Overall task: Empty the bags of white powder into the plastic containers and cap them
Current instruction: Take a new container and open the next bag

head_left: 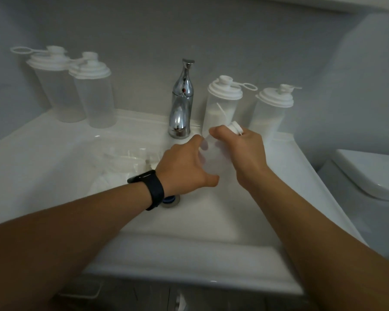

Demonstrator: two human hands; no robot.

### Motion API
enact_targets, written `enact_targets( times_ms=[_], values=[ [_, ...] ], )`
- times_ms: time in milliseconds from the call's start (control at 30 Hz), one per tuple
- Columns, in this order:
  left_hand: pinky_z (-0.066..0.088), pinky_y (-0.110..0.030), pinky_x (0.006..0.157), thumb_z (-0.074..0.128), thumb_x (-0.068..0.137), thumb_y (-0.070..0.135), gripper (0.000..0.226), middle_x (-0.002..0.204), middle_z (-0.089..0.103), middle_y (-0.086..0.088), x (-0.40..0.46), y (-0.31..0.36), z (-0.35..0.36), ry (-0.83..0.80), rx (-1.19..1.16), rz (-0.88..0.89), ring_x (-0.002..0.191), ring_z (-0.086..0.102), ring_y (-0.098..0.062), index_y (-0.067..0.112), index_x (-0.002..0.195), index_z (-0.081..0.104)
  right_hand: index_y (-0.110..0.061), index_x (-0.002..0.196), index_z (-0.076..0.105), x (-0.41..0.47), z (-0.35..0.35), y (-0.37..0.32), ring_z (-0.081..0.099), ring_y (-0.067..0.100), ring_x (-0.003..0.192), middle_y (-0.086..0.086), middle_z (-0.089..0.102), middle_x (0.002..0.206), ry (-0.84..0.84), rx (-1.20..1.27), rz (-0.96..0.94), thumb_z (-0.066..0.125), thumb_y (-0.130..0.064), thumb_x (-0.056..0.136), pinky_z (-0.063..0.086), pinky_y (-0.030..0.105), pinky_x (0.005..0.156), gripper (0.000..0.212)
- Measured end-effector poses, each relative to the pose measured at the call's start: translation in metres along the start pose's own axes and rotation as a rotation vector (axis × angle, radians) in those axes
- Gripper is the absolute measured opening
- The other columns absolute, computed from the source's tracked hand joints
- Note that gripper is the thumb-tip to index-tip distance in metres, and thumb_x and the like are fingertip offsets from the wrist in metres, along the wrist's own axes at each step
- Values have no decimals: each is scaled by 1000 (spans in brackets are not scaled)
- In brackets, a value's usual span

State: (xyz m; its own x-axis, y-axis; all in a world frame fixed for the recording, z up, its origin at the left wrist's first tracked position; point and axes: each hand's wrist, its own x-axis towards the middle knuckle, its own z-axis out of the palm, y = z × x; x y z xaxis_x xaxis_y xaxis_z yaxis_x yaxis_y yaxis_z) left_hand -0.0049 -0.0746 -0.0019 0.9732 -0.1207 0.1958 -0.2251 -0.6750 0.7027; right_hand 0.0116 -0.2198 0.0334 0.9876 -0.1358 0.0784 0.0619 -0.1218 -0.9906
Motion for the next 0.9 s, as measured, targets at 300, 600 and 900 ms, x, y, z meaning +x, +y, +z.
enact_targets(
  times_ms=[300, 600, 900],
  values=[
    [60, -32, 80, 88, 64, 29, 56, 96, 77, 0, 2, -6, -16, -313, -409, -2, 85, 73, -14, 23, 113, 61, -9, 83, 75, -2, -6, -8, 67, 22, 73, 6, 69, 75, -185, 43, -110, 82, -28, 63, 54, 38, 69, 28],
    [59, -40, 73, 90, 65, 30, 81, 101, 71, -15, 4, -27, -29, -1052, -1059, -132, 81, 71, -31, 6, 131, 49, -3, 96, 71, -7, -10, -12, 61, 34, 80, 19, 63, 93, -454, 236, -118, 76, -26, 62, 50, 41, 62, 42],
    [59, -37, 80, 87, 75, 42, 68, 106, 75, 1, -4, -14, -13, -458, -577, -93, 88, 74, -16, 27, 133, 56, -6, 89, 73, 1, -14, -10, 70, 23, 75, 8, 68, 80, -210, 95, -21, 82, -28, 68, 54, 33, 64, 31]
  ],
)
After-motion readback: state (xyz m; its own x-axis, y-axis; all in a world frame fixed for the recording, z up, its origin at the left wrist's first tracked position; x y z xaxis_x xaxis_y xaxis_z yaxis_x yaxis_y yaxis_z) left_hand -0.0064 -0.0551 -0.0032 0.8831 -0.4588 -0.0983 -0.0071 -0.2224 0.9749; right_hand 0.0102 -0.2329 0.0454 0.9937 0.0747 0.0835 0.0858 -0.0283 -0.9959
